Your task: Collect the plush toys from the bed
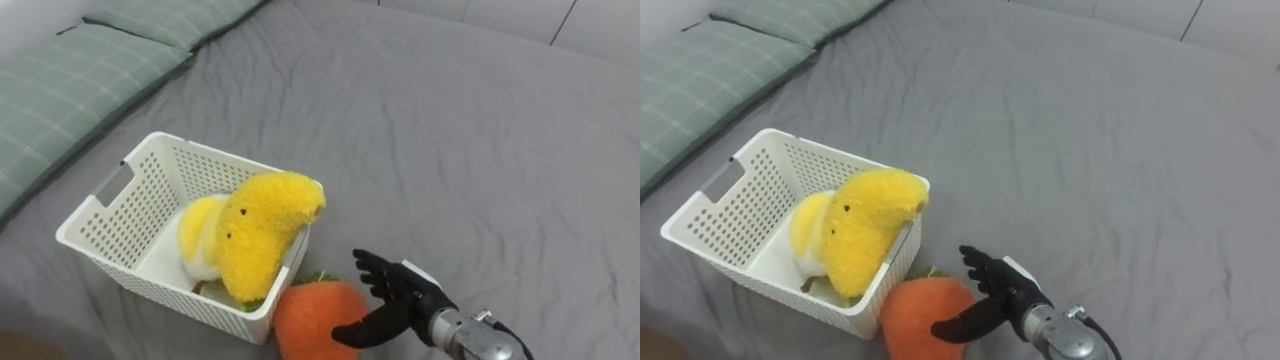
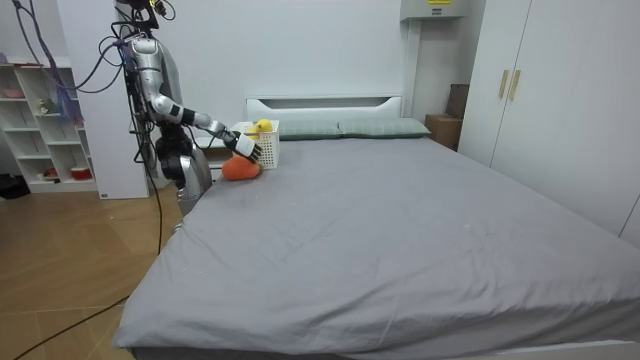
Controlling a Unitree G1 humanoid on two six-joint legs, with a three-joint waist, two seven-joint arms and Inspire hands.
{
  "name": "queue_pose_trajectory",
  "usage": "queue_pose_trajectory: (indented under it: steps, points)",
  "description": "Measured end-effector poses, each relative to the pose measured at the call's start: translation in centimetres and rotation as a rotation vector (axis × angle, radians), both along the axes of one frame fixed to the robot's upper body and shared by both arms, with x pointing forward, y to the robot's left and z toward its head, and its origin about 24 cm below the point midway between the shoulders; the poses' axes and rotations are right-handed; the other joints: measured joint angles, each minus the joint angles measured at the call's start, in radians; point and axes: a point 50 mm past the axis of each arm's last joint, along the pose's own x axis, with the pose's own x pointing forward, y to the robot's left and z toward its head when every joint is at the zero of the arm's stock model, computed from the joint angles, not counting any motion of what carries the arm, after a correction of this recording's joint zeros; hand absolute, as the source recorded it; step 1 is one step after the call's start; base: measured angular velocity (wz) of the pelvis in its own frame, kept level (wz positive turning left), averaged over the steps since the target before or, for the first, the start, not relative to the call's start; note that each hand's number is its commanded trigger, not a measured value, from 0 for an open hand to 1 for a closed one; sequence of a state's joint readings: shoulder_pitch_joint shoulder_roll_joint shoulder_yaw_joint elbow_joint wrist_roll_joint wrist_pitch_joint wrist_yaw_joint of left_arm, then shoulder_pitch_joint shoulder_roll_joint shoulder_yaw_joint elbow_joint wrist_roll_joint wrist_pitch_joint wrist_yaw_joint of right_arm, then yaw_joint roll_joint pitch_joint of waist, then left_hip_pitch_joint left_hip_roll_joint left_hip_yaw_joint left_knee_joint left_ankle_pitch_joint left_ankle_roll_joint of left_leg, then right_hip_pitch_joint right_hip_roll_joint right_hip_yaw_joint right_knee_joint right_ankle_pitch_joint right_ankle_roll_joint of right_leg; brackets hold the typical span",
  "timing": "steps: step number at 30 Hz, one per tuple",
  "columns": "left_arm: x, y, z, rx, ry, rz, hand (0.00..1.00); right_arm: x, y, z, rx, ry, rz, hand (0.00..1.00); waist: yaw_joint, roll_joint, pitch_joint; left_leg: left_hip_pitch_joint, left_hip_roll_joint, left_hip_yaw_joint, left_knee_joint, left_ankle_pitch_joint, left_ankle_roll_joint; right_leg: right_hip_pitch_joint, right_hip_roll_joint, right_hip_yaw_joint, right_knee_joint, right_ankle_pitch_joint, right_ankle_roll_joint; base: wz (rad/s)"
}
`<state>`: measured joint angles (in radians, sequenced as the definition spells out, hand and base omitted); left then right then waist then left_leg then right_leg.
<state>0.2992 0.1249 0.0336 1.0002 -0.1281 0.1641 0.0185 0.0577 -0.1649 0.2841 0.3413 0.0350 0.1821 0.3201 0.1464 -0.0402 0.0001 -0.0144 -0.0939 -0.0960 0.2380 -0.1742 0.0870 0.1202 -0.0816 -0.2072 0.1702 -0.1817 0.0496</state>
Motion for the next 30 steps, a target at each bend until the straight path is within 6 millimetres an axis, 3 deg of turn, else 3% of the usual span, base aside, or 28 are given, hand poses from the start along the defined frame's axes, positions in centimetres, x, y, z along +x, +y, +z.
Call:
queue_pose_trajectory:
  steps: [4,18,30]
  points:
    - [0.0,-0.4,-0.1,-0.01,0.003,-0.003,0.0,-0.1,0.6,-0.1,0.016,0.013,0.022,0.0,0.004,-0.004,0.0048,-0.011,-0.005,-0.019,0.006,0.001,-0.001,0.0,-0.002,-0.021,-0.002,0.0,0.0,0.13]
    - [-0.1,-1.2,-0.3,-0.044,0.024,0.013,0.0,-0.5,0.3,-1.1,-0.195,0.018,0.087,0.0,0.048,-0.013,0.008,-0.028,-0.006,-0.046,0.041,-0.007,-0.011,0.009,0.004,-0.047,0.0,0.0,-0.001,0.06]
    - [0.3,-1.8,-0.2,-0.058,0.02,-0.014,0.0,-0.6,0.5,-1.4,-0.329,-0.027,0.099,0.0,0.076,0.002,0.0133,-0.032,-0.006,-0.056,0.054,-0.012,-0.014,0.012,0.008,-0.051,-0.001,0.001,-0.002,0.01]
